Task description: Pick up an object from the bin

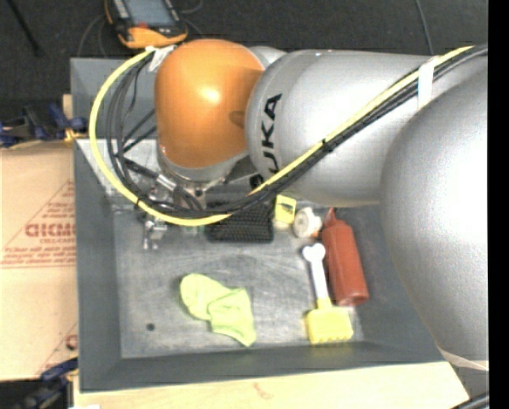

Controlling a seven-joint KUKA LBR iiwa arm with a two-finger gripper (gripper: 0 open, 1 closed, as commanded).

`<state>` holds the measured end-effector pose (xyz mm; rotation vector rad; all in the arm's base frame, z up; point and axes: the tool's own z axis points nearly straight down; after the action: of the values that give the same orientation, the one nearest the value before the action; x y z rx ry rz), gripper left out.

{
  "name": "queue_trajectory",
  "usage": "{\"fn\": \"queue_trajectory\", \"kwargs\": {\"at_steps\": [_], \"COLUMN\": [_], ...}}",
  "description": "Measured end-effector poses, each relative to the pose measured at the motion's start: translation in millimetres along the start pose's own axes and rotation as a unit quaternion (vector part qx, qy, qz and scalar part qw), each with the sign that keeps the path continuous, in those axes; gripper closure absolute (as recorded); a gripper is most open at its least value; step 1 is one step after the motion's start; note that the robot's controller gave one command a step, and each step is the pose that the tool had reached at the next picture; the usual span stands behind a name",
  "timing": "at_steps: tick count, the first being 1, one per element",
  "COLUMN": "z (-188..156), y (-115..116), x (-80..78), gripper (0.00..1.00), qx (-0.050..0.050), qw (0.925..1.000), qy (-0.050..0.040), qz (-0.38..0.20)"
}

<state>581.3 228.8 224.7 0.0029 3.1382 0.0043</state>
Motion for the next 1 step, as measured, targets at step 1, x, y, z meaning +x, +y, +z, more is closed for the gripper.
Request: {"fn": "queue_trajectory", "kwargs": {"at_steps": [1], "z": [0.0], "y": [-0.1], "x": [0.0], "gripper": [1.00], "qx": [0.000], "qw": [1.0000], "qy": [0.0000], "qz": [0.000]}}
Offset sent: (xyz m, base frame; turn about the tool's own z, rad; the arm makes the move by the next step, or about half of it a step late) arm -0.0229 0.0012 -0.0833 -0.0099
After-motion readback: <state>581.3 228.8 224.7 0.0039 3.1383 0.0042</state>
